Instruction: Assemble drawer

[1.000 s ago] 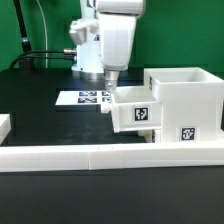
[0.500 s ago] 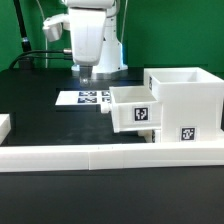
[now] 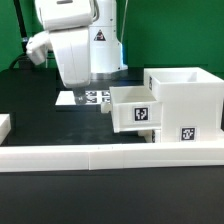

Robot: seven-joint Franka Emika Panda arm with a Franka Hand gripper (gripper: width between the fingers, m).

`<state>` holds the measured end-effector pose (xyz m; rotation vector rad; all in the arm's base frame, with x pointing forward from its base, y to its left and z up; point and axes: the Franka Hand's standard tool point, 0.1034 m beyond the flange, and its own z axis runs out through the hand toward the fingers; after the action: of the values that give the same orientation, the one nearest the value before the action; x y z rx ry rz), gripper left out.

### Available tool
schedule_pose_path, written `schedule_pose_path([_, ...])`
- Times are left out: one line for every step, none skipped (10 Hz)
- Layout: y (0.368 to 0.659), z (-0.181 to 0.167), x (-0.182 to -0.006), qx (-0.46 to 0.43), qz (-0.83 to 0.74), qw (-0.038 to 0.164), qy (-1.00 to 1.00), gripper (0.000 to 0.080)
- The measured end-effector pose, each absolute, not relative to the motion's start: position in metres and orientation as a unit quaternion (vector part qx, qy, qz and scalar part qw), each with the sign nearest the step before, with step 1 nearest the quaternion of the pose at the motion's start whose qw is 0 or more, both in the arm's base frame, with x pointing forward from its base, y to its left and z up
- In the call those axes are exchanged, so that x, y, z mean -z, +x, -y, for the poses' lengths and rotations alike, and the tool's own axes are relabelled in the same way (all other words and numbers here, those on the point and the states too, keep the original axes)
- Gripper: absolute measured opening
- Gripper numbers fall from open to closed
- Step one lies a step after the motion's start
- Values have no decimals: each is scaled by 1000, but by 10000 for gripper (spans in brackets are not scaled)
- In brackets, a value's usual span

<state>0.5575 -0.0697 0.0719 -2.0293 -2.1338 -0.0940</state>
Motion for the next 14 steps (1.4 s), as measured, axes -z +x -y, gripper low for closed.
schedule_pose_path([557,70,-67,36,710,110,-695,648])
schedule_pose_path([556,63,-64,35,704,113,-700,648])
schedule_pose_path([556,53,-64,33,696,112,-708,648])
schedule_pose_path([554,43,-62,29,688,115,-716,648])
schedule_pose_path([553,37,-60,27,678,114,-726,648])
schedule_pose_path([551,28,-58,24,673,115,-731,648])
schedule_pose_path([552,17,-59,22,668,117,-735,648])
schedule_pose_path([553,9,-59,21,661,118,-741,648])
schedule_pose_path([554,2,-60,21,657,118,-745,648])
schedule_pose_path([555,-6,-62,20,647,118,-753,648])
schedule_pose_path([556,-16,-62,18,638,119,-761,648])
schedule_pose_path([556,-23,-62,16,630,121,-767,648])
schedule_pose_path([556,-28,-61,14,623,122,-773,648])
schedule_pose_path([556,-28,-61,13,618,121,-776,648])
